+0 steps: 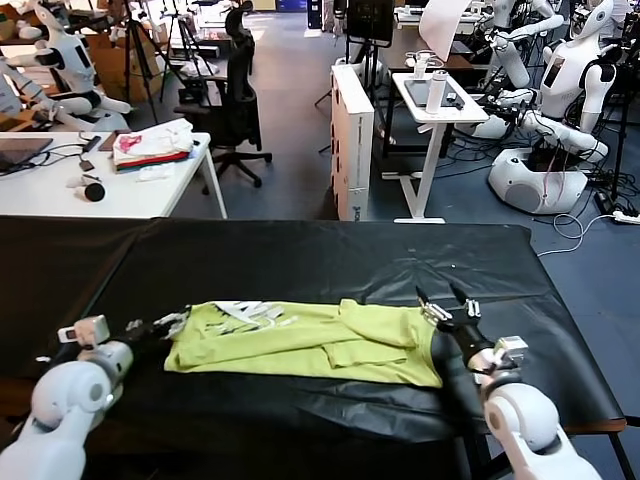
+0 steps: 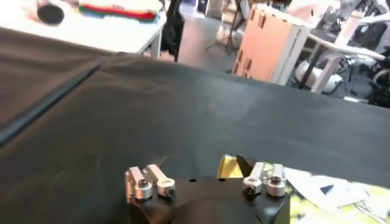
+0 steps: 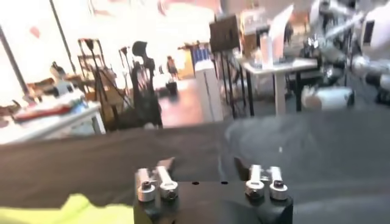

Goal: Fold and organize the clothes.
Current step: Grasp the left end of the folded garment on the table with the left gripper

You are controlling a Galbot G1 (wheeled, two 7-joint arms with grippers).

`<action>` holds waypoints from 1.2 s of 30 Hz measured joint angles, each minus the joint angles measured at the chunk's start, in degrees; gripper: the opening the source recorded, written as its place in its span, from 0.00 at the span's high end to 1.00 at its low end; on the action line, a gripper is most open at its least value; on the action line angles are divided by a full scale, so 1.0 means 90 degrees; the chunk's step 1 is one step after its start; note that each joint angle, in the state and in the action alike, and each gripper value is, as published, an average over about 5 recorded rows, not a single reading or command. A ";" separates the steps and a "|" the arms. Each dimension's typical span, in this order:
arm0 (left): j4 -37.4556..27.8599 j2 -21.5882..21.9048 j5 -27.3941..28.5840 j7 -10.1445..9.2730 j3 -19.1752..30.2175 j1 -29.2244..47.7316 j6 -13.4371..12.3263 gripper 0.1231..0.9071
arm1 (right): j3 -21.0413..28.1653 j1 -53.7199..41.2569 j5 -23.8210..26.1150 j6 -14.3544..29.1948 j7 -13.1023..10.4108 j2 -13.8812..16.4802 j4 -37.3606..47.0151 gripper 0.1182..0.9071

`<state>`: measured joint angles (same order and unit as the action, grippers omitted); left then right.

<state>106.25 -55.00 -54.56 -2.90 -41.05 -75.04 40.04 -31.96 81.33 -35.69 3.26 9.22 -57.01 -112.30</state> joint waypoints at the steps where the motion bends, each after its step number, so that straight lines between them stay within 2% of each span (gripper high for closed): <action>1: 0.0011 0.0040 -0.0122 0.0060 -0.0046 -0.0058 0.0048 0.00 | -0.0099 0.0168 -0.0039 0.0080 0.0094 0.0040 -0.0086 0.00; 4: -0.0015 0.0110 -0.0411 0.0251 -0.0163 -0.0166 0.0174 0.00 | -0.0369 0.0619 -0.0049 0.0254 0.0264 0.0087 -0.0243 0.00; 7: -0.0101 0.0146 -0.0464 0.0367 -0.0201 -0.0199 0.0167 0.00 | -0.0515 0.0898 0.0000 0.0316 0.0312 0.0086 -0.0286 0.00; 15: -0.0262 0.0066 -0.0458 0.0283 -0.0128 0.0076 0.0153 0.00 | -0.0624 0.1238 0.0060 0.0260 0.0316 0.0082 -0.0348 0.00; 21: -0.0191 0.0034 -0.0755 0.0513 -0.0152 -0.0047 0.0237 0.00 | -0.0616 0.1273 0.0059 0.0221 0.0301 0.0094 -0.0349 0.00; 28: -0.0299 -0.0003 -0.0548 0.0689 -0.0107 -0.0075 0.0226 0.00 | -0.0627 0.1352 0.0067 0.0218 0.0313 0.0062 -0.0379 0.00; 36: -0.0133 -0.0113 -0.0603 0.0723 -0.0090 -0.0255 0.0218 0.00 | -0.0578 0.1324 0.0099 0.0218 0.0310 0.0016 -0.0362 0.00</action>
<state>105.05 -56.02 -59.98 3.60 -41.86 -77.33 42.00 -37.17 93.25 -34.79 5.22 12.01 -56.87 -115.55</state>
